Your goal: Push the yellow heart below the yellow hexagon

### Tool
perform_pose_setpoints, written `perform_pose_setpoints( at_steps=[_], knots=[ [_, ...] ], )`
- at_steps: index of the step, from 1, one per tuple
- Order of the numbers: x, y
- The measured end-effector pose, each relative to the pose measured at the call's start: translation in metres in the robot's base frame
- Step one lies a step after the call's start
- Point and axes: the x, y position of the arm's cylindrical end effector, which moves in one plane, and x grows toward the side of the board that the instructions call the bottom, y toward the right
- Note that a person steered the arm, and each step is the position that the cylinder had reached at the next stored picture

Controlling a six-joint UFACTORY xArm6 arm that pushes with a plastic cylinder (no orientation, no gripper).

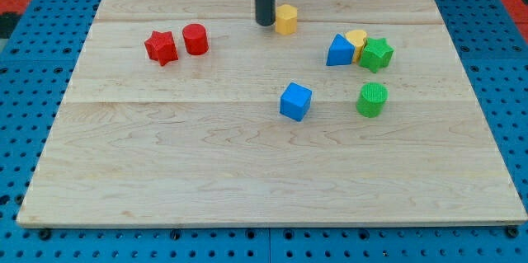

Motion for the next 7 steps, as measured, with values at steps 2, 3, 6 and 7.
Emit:
perform_pose_setpoints(
  at_steps=[2,3,6,7],
  knots=[
    [0.02,0.097],
    [0.047,0.107],
    [0.058,0.153],
    [0.045,0.175]
  ],
)
